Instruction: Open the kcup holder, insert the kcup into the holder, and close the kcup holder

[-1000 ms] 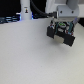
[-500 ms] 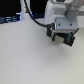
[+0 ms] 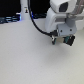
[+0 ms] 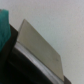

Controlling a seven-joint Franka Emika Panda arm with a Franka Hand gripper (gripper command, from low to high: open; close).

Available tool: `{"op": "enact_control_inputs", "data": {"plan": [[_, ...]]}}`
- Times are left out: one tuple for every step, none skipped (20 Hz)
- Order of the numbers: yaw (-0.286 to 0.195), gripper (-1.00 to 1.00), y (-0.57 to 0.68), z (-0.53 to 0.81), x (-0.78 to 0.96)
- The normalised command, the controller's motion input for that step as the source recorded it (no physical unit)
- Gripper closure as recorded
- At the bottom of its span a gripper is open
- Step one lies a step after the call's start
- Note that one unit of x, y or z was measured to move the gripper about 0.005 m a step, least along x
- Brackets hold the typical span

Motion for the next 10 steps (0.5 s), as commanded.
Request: {"op": "enact_control_inputs", "data": {"plan": [[0.159, -1.00, 0.34, 0.00, -0.49], [0.156, -1.00, 0.35, 0.00, -0.49], [0.155, -1.00, 0.35, 0.00, -0.49], [0.156, -1.00, 0.35, 0.00, -0.49], [0.155, -1.00, 0.36, 0.00, -0.50], [0.153, -1.00, 0.36, 0.00, -0.51], [0.150, -1.00, 0.35, -0.03, -0.56], [0.150, -1.00, 0.35, -0.04, -0.57], [0.146, -1.00, 0.36, -0.04, -0.58], [0.149, -1.00, 0.35, -0.02, -0.59]]}}
